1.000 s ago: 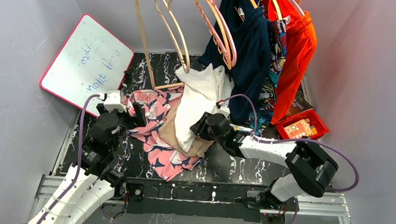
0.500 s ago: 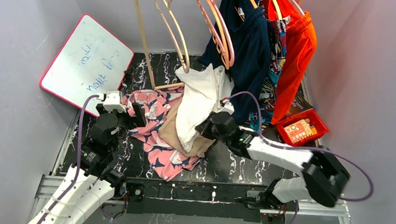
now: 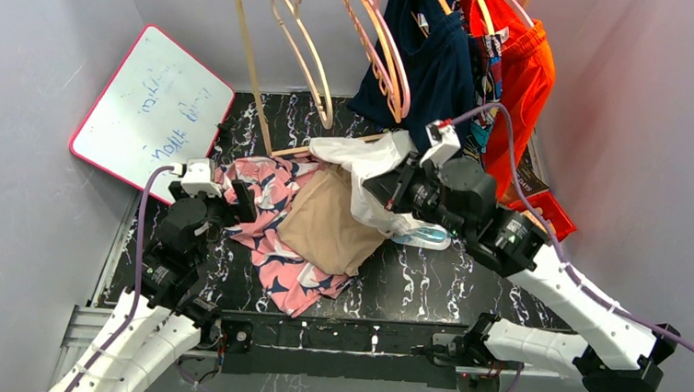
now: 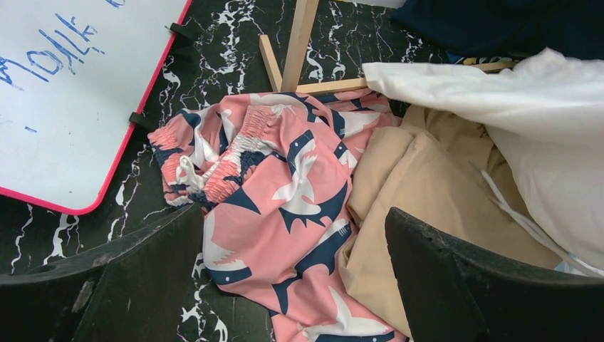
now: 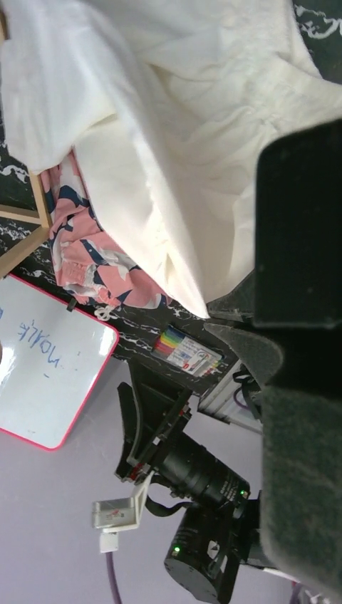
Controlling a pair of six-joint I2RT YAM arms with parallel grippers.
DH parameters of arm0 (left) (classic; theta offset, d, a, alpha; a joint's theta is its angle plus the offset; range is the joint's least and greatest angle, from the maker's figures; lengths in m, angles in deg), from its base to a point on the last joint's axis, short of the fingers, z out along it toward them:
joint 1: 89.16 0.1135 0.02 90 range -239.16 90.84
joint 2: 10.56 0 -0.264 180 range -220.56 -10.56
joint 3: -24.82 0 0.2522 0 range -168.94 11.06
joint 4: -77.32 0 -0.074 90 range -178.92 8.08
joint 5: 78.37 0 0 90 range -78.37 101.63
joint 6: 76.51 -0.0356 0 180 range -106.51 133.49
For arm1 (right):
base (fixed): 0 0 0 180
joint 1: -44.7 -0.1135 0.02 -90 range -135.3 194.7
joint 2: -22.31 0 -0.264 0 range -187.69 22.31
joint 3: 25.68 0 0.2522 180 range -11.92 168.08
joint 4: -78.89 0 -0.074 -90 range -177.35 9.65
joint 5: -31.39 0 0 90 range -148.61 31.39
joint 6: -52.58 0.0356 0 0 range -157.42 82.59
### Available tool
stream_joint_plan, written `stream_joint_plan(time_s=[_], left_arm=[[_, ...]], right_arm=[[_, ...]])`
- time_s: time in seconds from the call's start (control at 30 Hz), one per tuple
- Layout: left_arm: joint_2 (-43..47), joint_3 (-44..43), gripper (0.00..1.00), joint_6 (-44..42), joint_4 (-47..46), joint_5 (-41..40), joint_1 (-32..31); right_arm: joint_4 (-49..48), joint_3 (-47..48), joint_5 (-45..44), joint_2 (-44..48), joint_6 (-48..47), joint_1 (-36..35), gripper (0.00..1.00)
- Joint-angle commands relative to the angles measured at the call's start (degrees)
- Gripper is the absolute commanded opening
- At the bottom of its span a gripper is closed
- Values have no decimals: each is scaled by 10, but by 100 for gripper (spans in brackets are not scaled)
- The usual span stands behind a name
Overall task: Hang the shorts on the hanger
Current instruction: Adjust the shorts at the center of the board.
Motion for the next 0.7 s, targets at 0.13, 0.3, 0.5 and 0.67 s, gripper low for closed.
stream_joint_plan(time_s=[0.13, 0.3, 0.5, 0.67], left_arm=[[-19, 0, 98, -5, -11, 11, 3], [-25, 2, 98, -7, -12, 6, 3], [-32, 0, 98, -7, -8, 4, 3], [-34, 1, 98, -7, -11, 5, 3]], right_arm=[[97, 77, 130, -91, -109, -10, 0], [18, 0, 156, -156, -118, -21, 12], [44, -22, 74, -170, -154, -20, 80], [57, -93, 33, -97, -163, -21, 81]])
